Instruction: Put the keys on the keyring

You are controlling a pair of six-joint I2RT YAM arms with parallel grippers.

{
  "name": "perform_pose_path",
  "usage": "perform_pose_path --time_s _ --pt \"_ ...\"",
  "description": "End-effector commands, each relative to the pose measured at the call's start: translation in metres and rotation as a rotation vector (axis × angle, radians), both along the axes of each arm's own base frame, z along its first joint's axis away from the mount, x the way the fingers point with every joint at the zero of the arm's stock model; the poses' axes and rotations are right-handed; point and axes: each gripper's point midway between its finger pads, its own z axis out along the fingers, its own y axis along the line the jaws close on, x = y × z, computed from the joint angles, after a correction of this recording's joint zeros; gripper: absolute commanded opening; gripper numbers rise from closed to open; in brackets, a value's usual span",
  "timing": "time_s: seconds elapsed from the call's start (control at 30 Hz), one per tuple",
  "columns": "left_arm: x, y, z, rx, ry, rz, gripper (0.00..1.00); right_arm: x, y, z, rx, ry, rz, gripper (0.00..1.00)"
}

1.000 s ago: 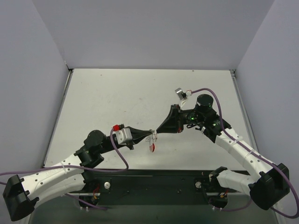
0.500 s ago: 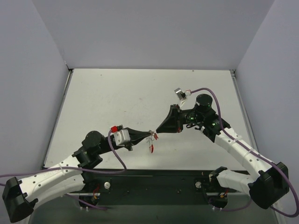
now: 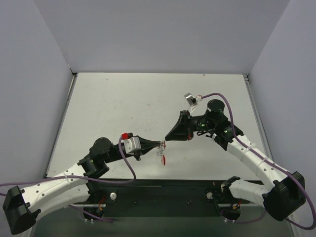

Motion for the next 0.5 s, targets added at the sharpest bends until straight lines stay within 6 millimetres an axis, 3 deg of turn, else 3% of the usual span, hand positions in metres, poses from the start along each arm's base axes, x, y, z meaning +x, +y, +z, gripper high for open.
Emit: perform_pose_path --time_s 0.0,0.47 --pt "0.0035 0.0003 0.0121 -0.012 -0.018 0.018 0.00 -0.0047 0.0011 0.0152 0.044 -0.083 0.047 0.00" --pt "-0.0040 0.0026 0.0184 -0.022 -0.048 0.004 0.00 -0.0023 0.0022 0.0077 0.028 -0.065 0.045 0.00"
